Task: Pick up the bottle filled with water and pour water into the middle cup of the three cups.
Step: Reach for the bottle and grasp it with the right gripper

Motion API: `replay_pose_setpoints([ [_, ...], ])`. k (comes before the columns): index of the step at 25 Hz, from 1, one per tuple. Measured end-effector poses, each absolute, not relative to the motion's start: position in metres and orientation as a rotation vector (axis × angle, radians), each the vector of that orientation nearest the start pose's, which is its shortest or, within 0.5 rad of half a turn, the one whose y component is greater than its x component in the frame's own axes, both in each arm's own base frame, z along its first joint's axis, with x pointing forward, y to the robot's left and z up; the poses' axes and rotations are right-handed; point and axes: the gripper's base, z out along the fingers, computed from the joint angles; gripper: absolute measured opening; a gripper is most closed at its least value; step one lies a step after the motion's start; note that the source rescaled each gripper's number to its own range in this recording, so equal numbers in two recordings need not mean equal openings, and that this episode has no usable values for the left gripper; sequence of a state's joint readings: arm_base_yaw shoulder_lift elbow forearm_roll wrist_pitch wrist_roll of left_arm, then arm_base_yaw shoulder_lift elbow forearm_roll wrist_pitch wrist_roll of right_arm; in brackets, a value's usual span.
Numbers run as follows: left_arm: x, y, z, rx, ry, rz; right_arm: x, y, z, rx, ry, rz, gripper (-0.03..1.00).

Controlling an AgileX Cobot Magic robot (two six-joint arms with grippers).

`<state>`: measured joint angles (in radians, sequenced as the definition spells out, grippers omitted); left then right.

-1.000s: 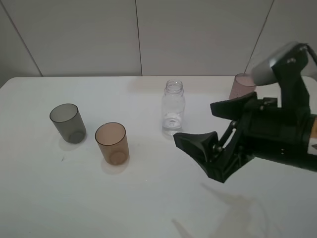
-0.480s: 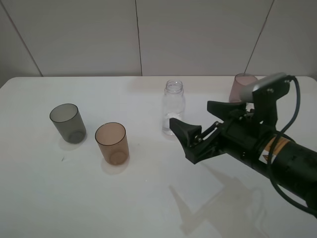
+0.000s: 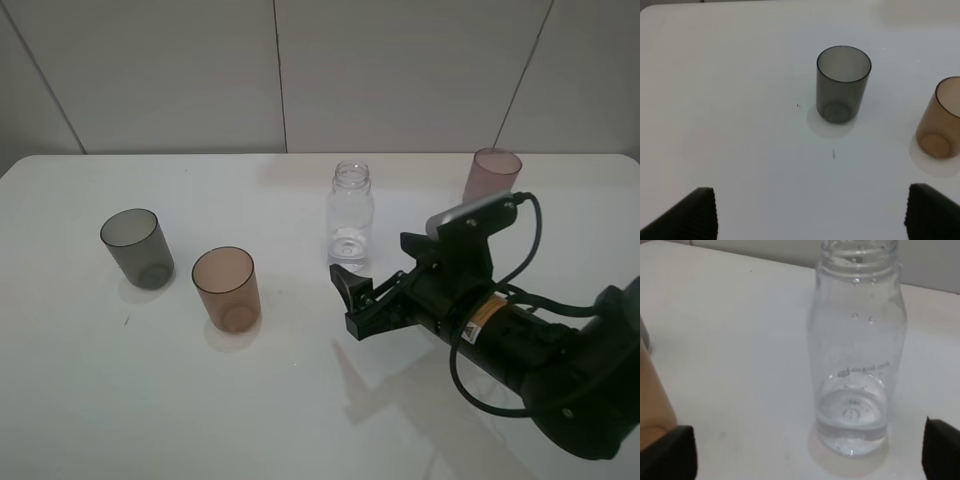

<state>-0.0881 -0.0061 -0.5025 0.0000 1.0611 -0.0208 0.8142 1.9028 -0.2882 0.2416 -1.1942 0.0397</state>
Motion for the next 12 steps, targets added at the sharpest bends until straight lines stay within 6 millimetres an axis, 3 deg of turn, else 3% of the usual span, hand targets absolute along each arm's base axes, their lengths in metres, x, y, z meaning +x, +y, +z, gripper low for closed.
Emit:
replay_pose_setpoints([
  [8, -0.006, 0.001, 0.278, 0.068, 2.036, -0.068, 0.213, 0.191, 0.113, -0.44, 1.741, 0.427, 0.91],
  [12, -0.006, 0.001, 0.278, 0.068, 2.036, -0.068, 0.223, 0.194, 0.116, -0.393, 1.729, 0.378, 0.91],
])
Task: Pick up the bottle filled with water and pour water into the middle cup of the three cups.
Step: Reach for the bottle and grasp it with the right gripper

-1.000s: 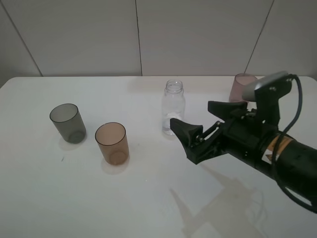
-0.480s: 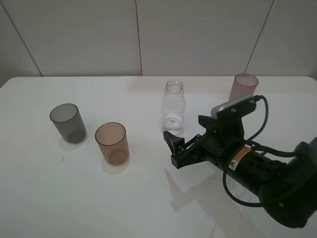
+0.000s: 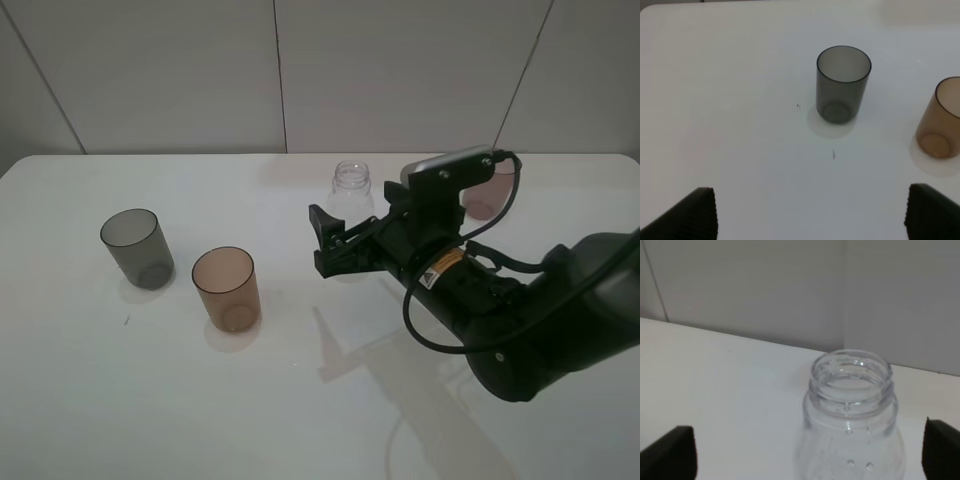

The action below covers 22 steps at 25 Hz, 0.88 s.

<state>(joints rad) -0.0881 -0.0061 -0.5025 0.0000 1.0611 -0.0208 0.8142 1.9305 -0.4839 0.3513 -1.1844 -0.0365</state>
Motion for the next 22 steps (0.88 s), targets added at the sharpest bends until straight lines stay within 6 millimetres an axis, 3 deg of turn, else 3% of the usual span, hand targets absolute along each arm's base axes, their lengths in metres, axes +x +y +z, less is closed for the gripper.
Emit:
replay_pose_setpoints([
  [10, -0.006, 0.001, 0.278, 0.068, 2.036, -0.068, 0.226, 0.196, 0.083, -0.435, 1.817, 0.332, 0.91],
  [22, -0.006, 0.001, 0.278, 0.068, 2.036, -0.068, 0.256, 0.196, 0.077, -0.366, 1.818, 0.302, 0.91],
])
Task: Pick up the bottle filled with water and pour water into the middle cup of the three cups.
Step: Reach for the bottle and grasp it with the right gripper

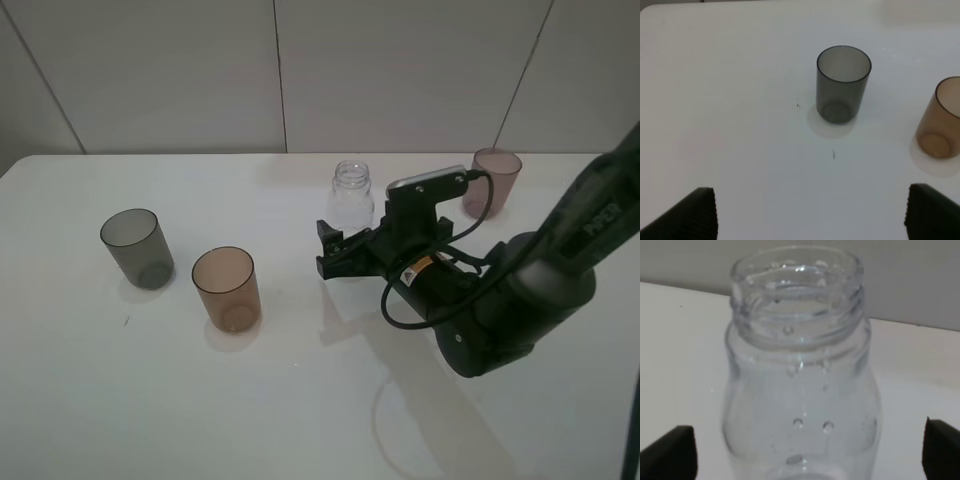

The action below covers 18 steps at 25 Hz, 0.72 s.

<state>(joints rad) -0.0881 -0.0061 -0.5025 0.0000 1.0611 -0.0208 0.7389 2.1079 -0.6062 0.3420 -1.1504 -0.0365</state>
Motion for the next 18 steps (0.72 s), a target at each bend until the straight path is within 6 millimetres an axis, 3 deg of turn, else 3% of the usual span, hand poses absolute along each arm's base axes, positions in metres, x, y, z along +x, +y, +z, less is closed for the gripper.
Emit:
replay_pose_setpoints([
  [11, -0.006, 0.001, 0.278, 0.068, 2.036, -0.068, 0.272, 0.209, 0.056, -0.381, 1.864, 0.3, 0.91],
  [15, -0.006, 0.001, 0.278, 0.068, 2.036, -0.068, 0.277, 0.214, 0.058, -0.373, 1.847, 0.309, 0.91],
  [16, -0.006, 0.001, 0.278, 0.068, 2.036, -0.068, 0.278, 0.214, 0.058, -0.371, 1.843, 0.311, 0.86],
  [17, -0.006, 0.001, 0.278, 0.068, 2.036, -0.068, 0.278, 0.215, 0.059, -0.372, 1.841, 0.313, 0.75],
  [18, -0.006, 0.001, 0.278, 0.068, 2.036, -0.068, 0.279, 0.215, 0.059, -0.371, 1.839, 0.314, 0.57],
])
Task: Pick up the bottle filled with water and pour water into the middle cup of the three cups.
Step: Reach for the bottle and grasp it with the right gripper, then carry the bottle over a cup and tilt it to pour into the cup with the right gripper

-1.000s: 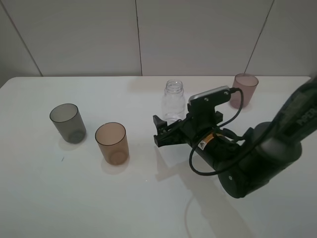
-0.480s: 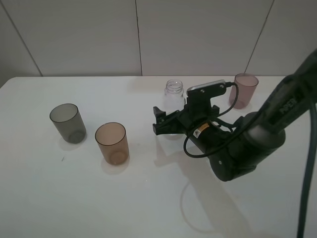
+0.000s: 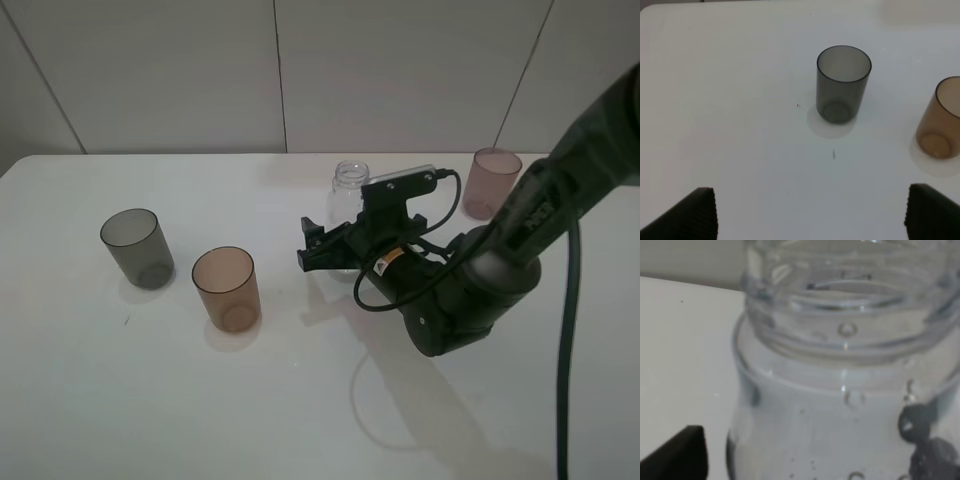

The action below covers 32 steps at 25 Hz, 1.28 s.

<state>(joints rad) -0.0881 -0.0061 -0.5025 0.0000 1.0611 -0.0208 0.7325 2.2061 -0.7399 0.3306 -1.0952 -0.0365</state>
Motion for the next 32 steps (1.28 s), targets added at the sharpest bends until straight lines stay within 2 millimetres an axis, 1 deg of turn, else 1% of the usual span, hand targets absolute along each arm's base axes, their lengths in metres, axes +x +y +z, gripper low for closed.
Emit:
replay_pose_setpoints([
  [1, -0.006, 0.001, 0.278, 0.068, 2.036, -0.068, 0.279, 0.215, 0.059, -0.368, 1.84, 0.312, 0.33],
  [2, -0.006, 0.001, 0.278, 0.068, 2.036, -0.068, 0.279, 0.215, 0.059, -0.365, 1.841, 0.31, 0.0],
  [3, -0.006, 0.001, 0.278, 0.068, 2.036, -0.068, 0.279, 0.215, 0.059, -0.37, 1.844, 0.309, 0.04],
  [4, -0.006, 0.001, 0.278, 0.068, 2.036, -0.068, 0.279, 0.215, 0.058, -0.371, 1.848, 0.309, 0.05],
  [14, -0.006, 0.001, 0.278, 0.068, 2.036, -0.068, 0.279, 0.215, 0.059, -0.378, 1.851, 0.305, 0.05],
  [17, -0.006, 0.001, 0.278, 0.068, 2.036, -0.068, 0.279, 0.216, 0.065, -0.442, 1.86, 0.269, 0.05],
  [21, -0.006, 0.001, 0.278, 0.068, 2.036, -0.068, 0.272, 0.212, 0.082, -0.589, 1.856, 0.186, 0.05],
  [24, -0.006, 0.001, 0.278, 0.068, 2.036, -0.068, 0.264, 0.207, 0.104, -0.641, 1.842, 0.166, 0.05],
  [27, -0.006, 0.001, 0.278, 0.068, 2.036, -0.068, 0.255, 0.203, 0.119, -0.73, 1.884, 0.152, 0.05],
  [29, -0.006, 0.001, 0.278, 0.068, 2.036, -0.068, 0.248, 0.202, 0.126, -0.823, 1.927, 0.151, 0.05],
  [32, -0.006, 0.001, 0.278, 0.068, 2.036, -0.068, 0.239, 0.202, 0.139, -0.971, 1.941, 0.164, 0.05],
])
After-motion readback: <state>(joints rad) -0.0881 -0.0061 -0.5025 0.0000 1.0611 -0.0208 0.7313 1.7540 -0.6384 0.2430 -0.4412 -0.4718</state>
